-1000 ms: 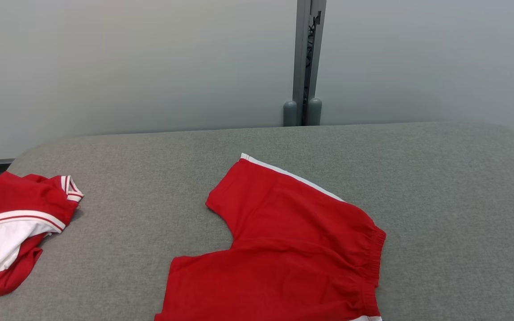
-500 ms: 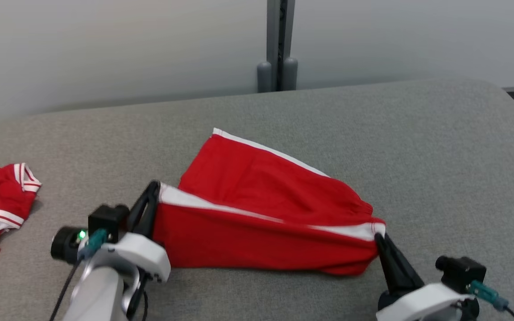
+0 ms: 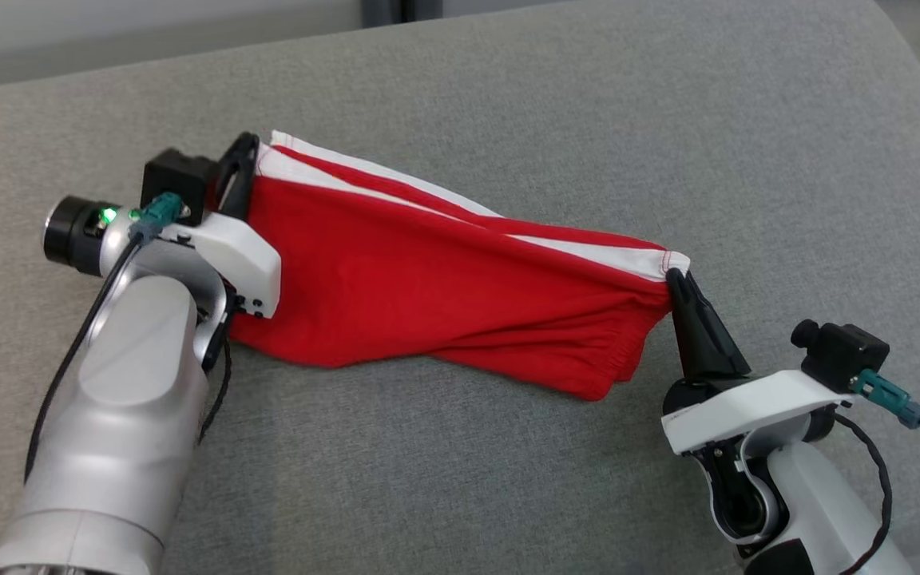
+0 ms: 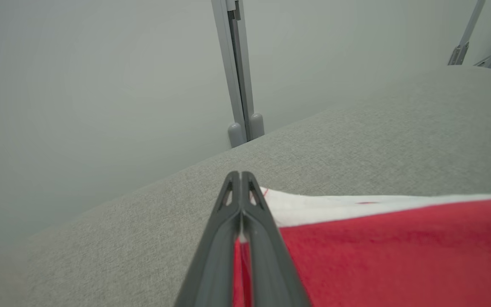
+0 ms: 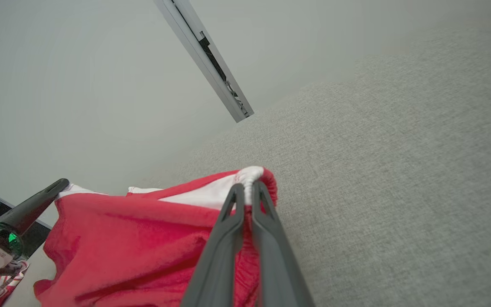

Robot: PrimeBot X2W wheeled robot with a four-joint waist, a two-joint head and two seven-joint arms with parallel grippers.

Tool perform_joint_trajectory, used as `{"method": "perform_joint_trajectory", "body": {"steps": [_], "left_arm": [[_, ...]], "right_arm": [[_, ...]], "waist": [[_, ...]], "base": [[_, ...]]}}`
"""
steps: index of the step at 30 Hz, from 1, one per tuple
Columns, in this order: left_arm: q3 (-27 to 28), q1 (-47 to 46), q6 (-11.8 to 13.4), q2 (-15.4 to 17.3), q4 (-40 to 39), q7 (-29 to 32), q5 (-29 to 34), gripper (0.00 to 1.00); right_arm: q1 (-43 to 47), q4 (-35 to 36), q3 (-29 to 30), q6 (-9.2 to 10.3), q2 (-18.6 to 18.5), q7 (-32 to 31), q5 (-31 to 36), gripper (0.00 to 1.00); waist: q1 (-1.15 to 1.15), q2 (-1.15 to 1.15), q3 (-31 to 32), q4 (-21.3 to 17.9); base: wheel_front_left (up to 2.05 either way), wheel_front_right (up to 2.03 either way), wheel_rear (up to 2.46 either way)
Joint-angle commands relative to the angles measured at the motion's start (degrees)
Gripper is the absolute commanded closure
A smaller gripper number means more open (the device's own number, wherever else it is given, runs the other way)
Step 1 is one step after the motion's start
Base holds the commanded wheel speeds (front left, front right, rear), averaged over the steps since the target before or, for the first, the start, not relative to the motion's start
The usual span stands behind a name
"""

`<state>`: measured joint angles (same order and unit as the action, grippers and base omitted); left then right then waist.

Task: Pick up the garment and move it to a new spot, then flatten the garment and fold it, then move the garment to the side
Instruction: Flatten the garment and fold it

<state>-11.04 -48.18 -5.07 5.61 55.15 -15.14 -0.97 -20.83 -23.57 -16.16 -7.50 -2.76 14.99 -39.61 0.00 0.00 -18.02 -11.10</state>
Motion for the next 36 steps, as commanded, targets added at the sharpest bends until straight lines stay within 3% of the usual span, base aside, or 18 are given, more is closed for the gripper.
{"method": "perform_joint_trajectory", "body": {"steps": [1, 6, 14, 15, 16, 17, 18, 27, 36], "left_arm": [[-0.15, -2.49, 0.44, 0.76, 1.58, -0.01, 0.61, 1.00], [-0.24, -7.29, 2.63, 2.07, 5.31, -0.01, 0.95, 1.00], [-1.09, -9.88, 3.75, 2.71, 8.36, -0.01, 1.23, 1.00], [-1.07, -9.94, 4.00, 2.70, 8.54, -0.01, 1.05, 0.78], [-0.99, -9.92, 4.19, 2.63, 8.77, -0.01, 0.82, 0.50], [-0.70, -9.86, 4.37, 2.53, 8.69, -0.01, 0.39, 0.11], [-0.72, -9.67, 4.41, 2.37, 8.60, -0.01, 0.28, 0.00], [1.15, -4.99, 4.16, 0.11, 6.89, -0.01, -3.66, 0.00], [1.69, 0.76, 1.13, -2.19, 16.06, 4.68, -8.81, 0.00]], "right_arm": [[-1.18, -0.24, -0.55, 0.02, -0.32, 0.28, -0.83, 1.00], [-2.21, 0.23, -1.33, 0.02, -0.38, 0.29, -2.32, 1.00], [-2.09, 0.44, -3.51, 0.02, -0.40, 0.29, -2.57, 1.00], [-2.16, 0.45, -3.65, 0.02, -0.40, 0.29, -2.42, 0.75], [-2.32, 0.55, -3.78, 0.02, -0.40, 0.29, -1.79, 0.23], [-2.48, 0.64, -3.77, 0.02, -0.40, 0.29, -0.71, 0.00], [-2.50, 0.87, -3.55, 0.02, -0.40, 0.29, 0.13, 0.00], [1.09, 1.60, 3.78, 0.01, -0.35, 0.29, 7.89, 0.00], [6.42, -0.25, 8.53, 0.01, -0.30, 0.28, 11.46, 0.00]], "waist": [[0.00, 0.00, -2.93, -2.36], [0.00, 0.00, -4.73, -3.39], [0.00, 0.00, -5.67, -3.93], [0.00, 0.00, -5.69, -3.96], [0.00, 0.00, -5.68, -3.96], [0.00, 0.00, -5.63, -3.94], [0.00, 0.00, -5.48, -3.84], [0.00, 0.00, -1.20, -1.45], [0.00, 0.00, 4.32, 0.46]], "base": [[0.00, 0.00, 0.00], [0.00, 0.00, 0.00], [0.00, 0.00, 0.00], [0.00, 0.00, 0.00], [0.00, 0.00, 0.00], [0.00, 0.00, 0.00], [0.00, 0.00, 0.00], [0.00, 0.00, 0.00], [0.00, 0.00, 0.00]]}}
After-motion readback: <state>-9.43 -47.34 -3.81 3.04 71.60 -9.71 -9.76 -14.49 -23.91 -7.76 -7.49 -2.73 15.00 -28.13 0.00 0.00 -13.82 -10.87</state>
